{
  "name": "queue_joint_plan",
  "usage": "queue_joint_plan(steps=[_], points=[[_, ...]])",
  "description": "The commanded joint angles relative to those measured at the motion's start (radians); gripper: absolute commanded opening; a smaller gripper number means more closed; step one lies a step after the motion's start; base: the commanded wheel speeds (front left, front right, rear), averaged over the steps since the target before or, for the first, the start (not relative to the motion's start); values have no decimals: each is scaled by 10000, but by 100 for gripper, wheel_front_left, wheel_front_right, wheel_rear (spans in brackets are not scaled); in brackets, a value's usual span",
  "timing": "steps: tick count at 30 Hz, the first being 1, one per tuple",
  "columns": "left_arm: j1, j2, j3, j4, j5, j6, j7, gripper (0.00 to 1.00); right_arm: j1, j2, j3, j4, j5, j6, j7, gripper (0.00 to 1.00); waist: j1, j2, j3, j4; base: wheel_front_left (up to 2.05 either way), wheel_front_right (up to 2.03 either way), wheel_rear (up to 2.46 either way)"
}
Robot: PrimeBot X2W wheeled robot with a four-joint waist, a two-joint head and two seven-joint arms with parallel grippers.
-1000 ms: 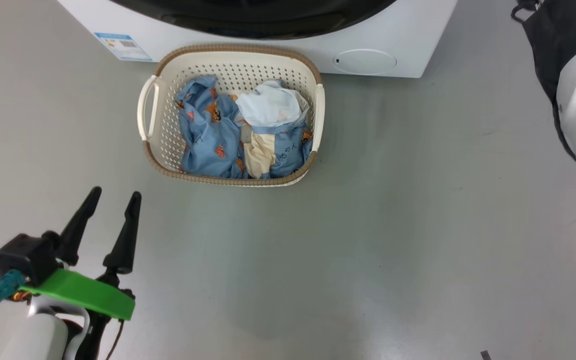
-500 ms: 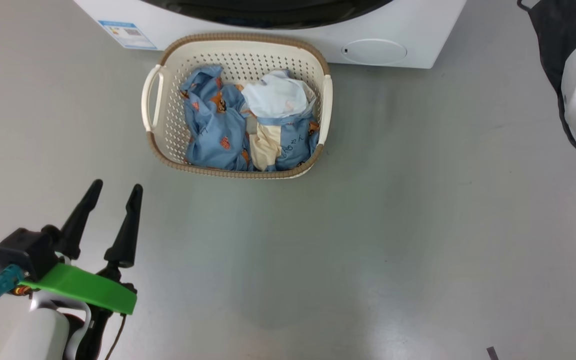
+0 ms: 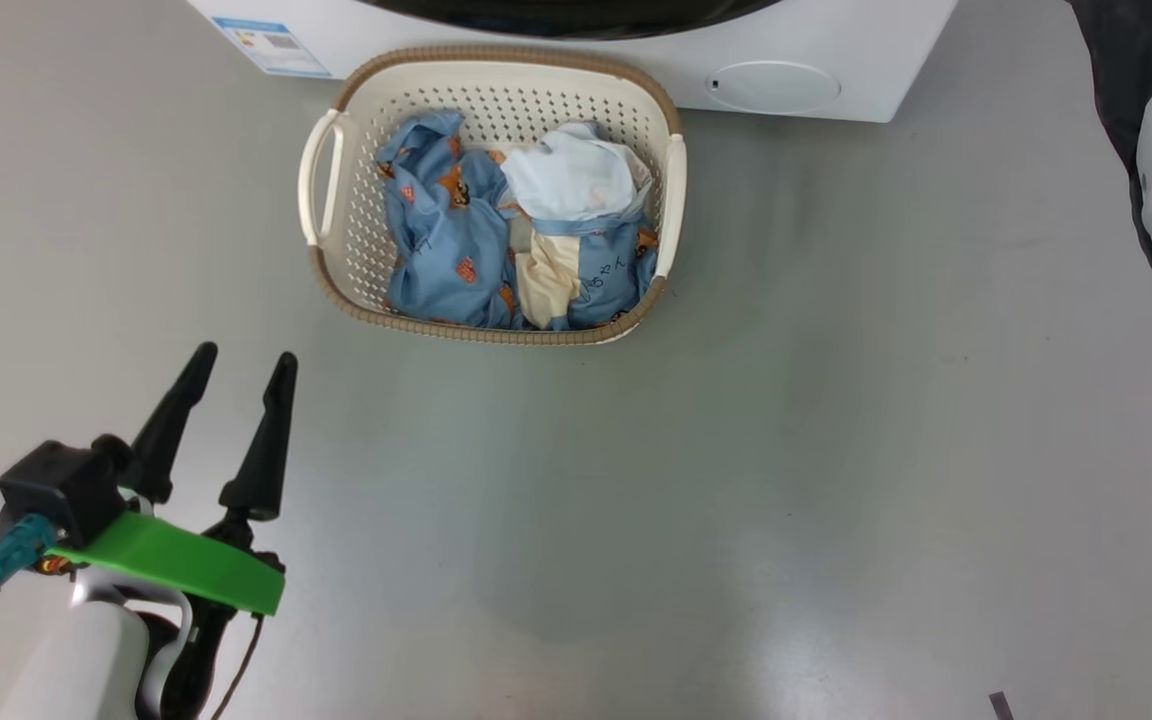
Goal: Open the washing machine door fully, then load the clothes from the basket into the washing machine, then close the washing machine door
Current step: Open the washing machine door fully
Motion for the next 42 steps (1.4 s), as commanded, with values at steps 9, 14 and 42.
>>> queue_joint_plan(steps=[9,14,42], points=[[-268,316,268,-135,-145,-27,-67,100,-536,343,-544,-242,-695,17,88,0,0,0,132,228,0,0,0],[-320,258,229,-99,-200,-27,-67,100,-530,344,-815,-242,-1030,17,195,0,0,0,218,326,0,0,0],[-191,275,489,-231,-27,-27,-67,100,-79,344,-1303,-242,-1644,17,2980,0,0,0,-229,201,0,0,0]])
